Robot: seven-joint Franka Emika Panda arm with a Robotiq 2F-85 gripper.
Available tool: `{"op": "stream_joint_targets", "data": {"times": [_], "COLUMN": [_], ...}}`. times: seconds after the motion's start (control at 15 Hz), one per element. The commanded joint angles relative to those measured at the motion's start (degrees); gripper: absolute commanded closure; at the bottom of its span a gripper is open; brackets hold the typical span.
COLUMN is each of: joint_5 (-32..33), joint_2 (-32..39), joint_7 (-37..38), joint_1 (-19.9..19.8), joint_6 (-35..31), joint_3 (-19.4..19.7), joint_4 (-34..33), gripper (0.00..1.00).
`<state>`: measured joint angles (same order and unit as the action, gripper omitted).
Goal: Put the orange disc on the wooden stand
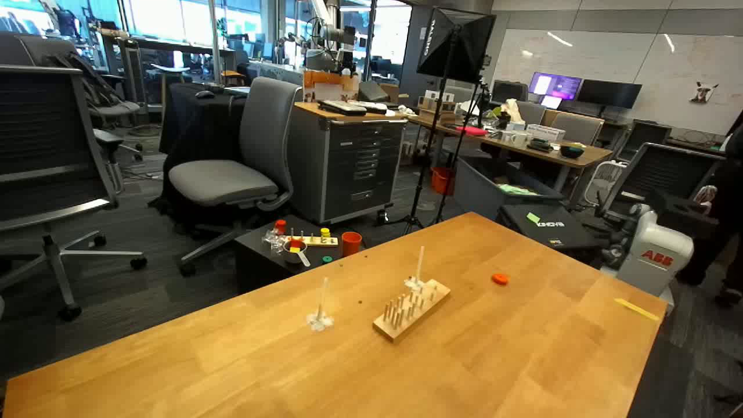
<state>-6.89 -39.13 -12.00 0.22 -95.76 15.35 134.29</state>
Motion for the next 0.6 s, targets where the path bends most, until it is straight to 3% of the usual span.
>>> {"op": "stream_joint_targets", "data": {"times": [0.0,0.27,0.53], "joint_5": [-0.87,-0.87,0.32], "joint_2": [0.40,0.01,7.95], "joint_7": [-0.94,-0.93,-0.90], "joint_1": [-1.83,-1.82,-1.73], "joint_6": [0.22,0.13,-5.38], "joint_3": [-1.30,-1.27,-1.87], "joint_4": [-0.35,-0.59,-1.88], "gripper": [0.00,0.00,0.00]}}
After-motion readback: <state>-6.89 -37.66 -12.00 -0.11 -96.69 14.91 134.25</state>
